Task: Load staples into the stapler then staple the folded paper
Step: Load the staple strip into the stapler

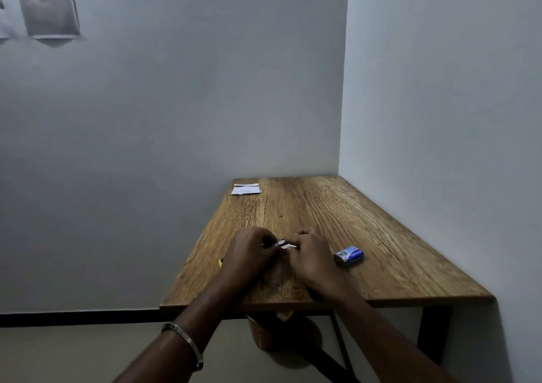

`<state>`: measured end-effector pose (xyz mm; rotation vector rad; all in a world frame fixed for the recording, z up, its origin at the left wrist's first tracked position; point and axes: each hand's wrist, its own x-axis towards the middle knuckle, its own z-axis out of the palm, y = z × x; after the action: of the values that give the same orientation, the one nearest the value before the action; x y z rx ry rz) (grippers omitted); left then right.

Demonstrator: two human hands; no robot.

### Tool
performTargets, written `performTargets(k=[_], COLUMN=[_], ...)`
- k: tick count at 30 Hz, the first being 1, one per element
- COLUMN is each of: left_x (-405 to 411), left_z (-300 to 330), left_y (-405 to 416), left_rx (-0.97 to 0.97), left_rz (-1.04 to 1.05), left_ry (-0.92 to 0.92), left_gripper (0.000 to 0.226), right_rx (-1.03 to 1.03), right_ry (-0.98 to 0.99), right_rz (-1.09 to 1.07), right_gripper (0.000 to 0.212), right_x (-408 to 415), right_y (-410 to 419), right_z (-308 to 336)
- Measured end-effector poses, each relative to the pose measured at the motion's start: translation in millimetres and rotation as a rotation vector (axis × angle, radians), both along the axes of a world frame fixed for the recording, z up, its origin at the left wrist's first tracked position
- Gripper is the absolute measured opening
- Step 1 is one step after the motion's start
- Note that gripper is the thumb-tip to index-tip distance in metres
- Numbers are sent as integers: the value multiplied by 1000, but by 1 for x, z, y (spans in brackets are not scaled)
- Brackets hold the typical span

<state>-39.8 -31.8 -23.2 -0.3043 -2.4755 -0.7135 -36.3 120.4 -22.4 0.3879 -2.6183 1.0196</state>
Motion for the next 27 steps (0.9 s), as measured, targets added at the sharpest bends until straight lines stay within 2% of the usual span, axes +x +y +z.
performTargets(k=[6,9,13,17,18,20,22,23,25,27], left_x=[1,2,4,5,4,2,0,-1,-1,-1], left_z=[0,1,1,1,0,1,2,3,3,3], left_y=[0,0,-2,-4,-3,-2,-1,-1,-1,-2], left_rx=[41,57,39,105,108,122,145,147,154,155], left_rz=[-6,-15,-8,-24,-18,14,46,57,70,77], left_ry=[-15,-6,-5,6,-1,-43,-92,-105,-110,-98], left_gripper=[19,17,14,15,14,12,16,17,18,18], right_rx=[-146,-180,-97,-9,-60,-313,-579,-628,-480,-156], right_ry=[-35,-25,-3,28,7,12,62,69,84,100], right_rz=[58,162,239,297,306,264,103,23,-48,-14], right_gripper=[33,38,47,51,48,36,24,22,28,39], right_x=[-7,-3,5,14,16,17,16,16,12,9], right_y=[1,0,-6,-7,-6,-3,1,4,8,6], right_z=[-6,-6,-9,-5,-3,0,2,3,3,1])
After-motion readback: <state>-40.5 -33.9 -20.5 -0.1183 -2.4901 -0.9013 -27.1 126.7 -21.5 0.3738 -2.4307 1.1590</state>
